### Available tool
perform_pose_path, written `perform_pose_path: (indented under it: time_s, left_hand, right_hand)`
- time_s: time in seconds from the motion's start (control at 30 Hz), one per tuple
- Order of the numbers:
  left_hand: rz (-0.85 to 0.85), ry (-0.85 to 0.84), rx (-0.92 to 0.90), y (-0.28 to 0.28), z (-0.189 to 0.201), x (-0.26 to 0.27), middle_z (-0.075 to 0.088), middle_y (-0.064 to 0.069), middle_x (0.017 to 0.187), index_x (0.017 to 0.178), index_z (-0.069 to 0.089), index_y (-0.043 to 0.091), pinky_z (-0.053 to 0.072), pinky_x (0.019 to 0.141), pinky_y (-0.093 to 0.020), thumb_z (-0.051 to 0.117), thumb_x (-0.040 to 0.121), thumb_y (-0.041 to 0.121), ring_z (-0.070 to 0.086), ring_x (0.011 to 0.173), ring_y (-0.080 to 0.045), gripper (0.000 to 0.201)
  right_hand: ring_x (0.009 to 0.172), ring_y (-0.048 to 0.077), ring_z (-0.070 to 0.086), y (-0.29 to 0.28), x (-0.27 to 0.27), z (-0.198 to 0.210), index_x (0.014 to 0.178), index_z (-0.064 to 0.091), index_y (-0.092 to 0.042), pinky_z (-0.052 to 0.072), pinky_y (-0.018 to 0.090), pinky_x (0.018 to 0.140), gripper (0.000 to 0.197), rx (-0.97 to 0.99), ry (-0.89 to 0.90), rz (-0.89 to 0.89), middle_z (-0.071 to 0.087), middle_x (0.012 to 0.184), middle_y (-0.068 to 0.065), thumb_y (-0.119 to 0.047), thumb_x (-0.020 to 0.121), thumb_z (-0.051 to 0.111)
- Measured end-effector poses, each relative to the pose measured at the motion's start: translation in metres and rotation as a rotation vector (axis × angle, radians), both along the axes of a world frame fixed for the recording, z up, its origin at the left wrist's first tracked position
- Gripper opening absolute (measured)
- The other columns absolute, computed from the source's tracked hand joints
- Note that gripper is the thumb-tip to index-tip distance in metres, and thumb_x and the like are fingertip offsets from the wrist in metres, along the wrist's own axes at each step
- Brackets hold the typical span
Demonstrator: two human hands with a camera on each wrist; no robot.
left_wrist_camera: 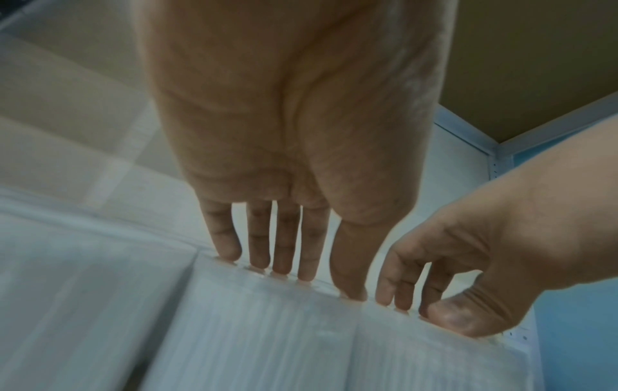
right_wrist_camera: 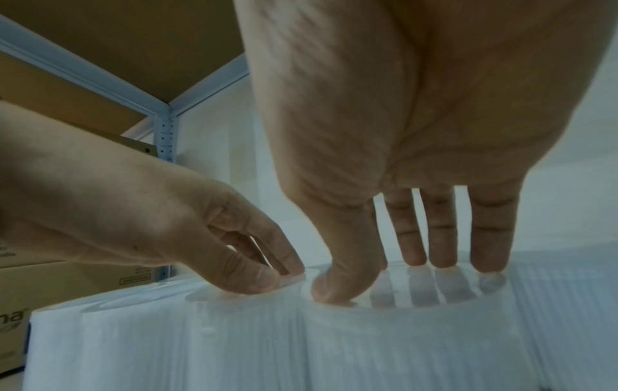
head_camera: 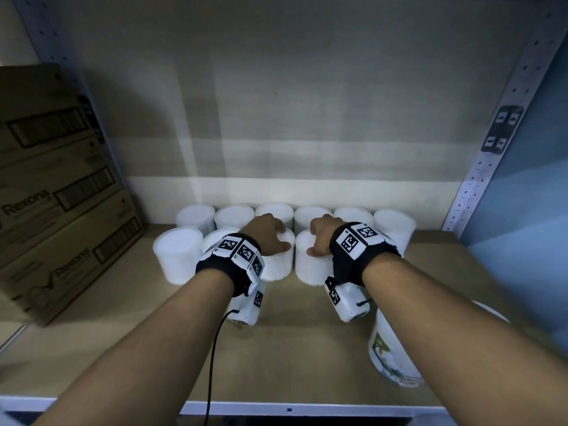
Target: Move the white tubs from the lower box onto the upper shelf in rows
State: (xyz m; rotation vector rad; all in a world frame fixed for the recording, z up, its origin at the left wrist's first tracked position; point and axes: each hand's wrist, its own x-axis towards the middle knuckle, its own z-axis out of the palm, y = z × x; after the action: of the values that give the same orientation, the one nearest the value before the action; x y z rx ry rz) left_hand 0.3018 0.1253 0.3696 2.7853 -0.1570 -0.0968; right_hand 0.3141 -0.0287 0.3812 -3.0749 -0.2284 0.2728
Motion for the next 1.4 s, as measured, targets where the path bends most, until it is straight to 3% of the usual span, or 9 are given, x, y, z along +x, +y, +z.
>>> perform_pose_path:
  time_s: [0.27,0.47,0.57,0.7,0.97,1.23,1.4]
  left_hand:
    - [-0.003,0.0,-0.019,0.001,-0.002,0.001,0.046,-0.004,0.141,0.134,0.051,0.017,0.036,0.108,-0.031,0.063,0.087,0.036,0.044,0.13,-0.021,0.052]
    - [0.002,0.003,-0.029,0.002,-0.003,0.001,0.045,-0.004,0.142,0.135,0.05,0.017,0.036,0.107,-0.031,0.062,0.087,0.037,0.044,0.131,-0.022,0.053]
    - [0.002,0.003,-0.035,0.002,-0.003,0.001,0.045,-0.004,0.142,0.134,0.051,0.017,0.036,0.107,-0.031,0.062,0.087,0.036,0.044,0.131,-0.021,0.052]
    - [0.002,0.001,-0.042,0.002,-0.004,0.001,0.046,-0.003,0.141,0.133,0.051,0.017,0.037,0.106,-0.03,0.063,0.087,0.036,0.045,0.129,-0.021,0.051]
    - [-0.002,-0.003,-0.057,0.003,-0.006,0.003,0.049,-0.003,0.137,0.131,0.053,0.016,0.039,0.104,-0.03,0.064,0.086,0.036,0.049,0.125,-0.021,0.051]
    - [-0.015,-0.018,-0.043,0.003,-0.006,0.001,0.049,-0.005,0.136,0.132,0.053,0.014,0.038,0.105,-0.031,0.063,0.087,0.035,0.048,0.126,-0.023,0.051]
    - [-0.015,-0.014,-0.038,0.002,-0.007,0.001,0.048,-0.006,0.138,0.134,0.051,0.014,0.038,0.107,-0.032,0.062,0.088,0.035,0.047,0.128,-0.024,0.052]
  right_hand:
    - [0.125,0.026,0.05,-0.005,-0.004,0.008,0.136,0.044,-0.015,0.045,0.033,0.102,0.058,0.022,0.085,0.07,0.044,0.142,0.007,-0.017,0.083,0.066]
    - [0.134,0.025,0.042,-0.012,-0.01,0.014,0.143,0.039,-0.02,0.038,0.027,0.105,0.058,0.136,0.084,0.088,0.04,0.148,0.005,-0.001,0.089,0.045]
    - [0.135,0.029,0.036,-0.01,-0.007,0.011,0.143,0.037,-0.019,0.036,0.038,0.11,0.053,0.178,-0.01,0.02,0.039,0.146,0.009,-0.012,0.091,0.045]
    - [0.129,0.034,0.039,-0.006,-0.006,0.005,0.137,0.043,-0.01,0.037,0.039,0.103,0.055,0.012,0.011,-0.014,0.037,0.142,0.018,-0.042,0.092,0.05]
    - [0.128,0.034,0.04,-0.003,-0.003,0.002,0.133,0.045,-0.009,0.039,0.04,0.103,0.054,-0.056,0.003,0.027,0.038,0.14,0.017,-0.041,0.091,0.054]
    - [0.13,0.027,0.046,-0.007,-0.009,0.01,0.141,0.043,-0.015,0.041,0.031,0.105,0.056,0.049,0.027,0.086,0.042,0.144,0.007,-0.019,0.088,0.059]
    - [0.133,0.024,0.043,-0.006,-0.013,0.014,0.141,0.044,-0.02,0.038,0.027,0.105,0.059,0.116,0.065,0.118,0.042,0.147,0.005,0.002,0.086,0.046]
